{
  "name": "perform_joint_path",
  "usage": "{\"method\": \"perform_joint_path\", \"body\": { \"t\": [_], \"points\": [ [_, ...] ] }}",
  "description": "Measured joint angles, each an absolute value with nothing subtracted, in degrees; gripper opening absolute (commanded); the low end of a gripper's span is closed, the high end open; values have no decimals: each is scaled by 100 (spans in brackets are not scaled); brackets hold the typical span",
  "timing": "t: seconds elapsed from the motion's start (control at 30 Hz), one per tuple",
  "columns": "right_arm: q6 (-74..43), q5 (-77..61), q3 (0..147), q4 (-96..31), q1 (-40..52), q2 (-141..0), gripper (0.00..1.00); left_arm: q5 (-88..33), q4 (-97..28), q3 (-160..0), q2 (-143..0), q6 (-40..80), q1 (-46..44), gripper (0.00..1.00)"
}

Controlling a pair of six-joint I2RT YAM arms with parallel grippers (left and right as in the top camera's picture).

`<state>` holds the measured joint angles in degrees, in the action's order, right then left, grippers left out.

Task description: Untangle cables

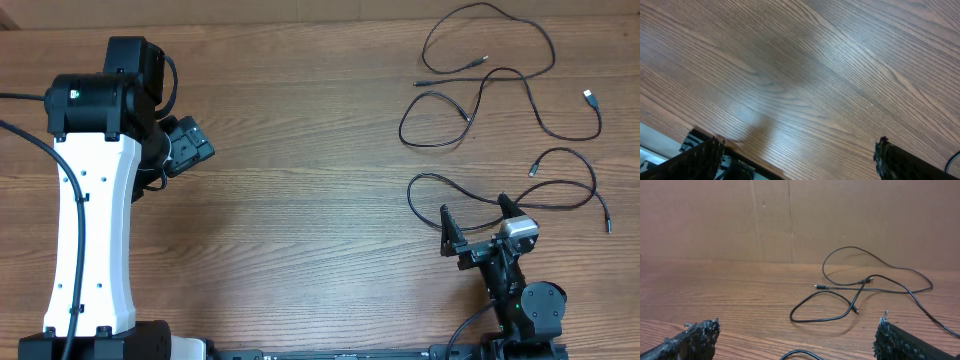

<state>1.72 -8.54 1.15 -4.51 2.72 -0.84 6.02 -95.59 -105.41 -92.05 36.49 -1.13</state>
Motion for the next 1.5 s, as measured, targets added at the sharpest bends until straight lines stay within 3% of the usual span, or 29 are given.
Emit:
{"method": "perform_joint_path", "body": {
  "t": [0.83, 1.5],
  "points": [
    [172, -851, 113, -451, 272, -84, 100, 602, -9559, -10541, -9155, 3649, -113, 100],
    [172, -854, 115, -449, 272, -84, 100, 602, -9559, -10541, -8283, 3649, -113, 100]
  ]
}}
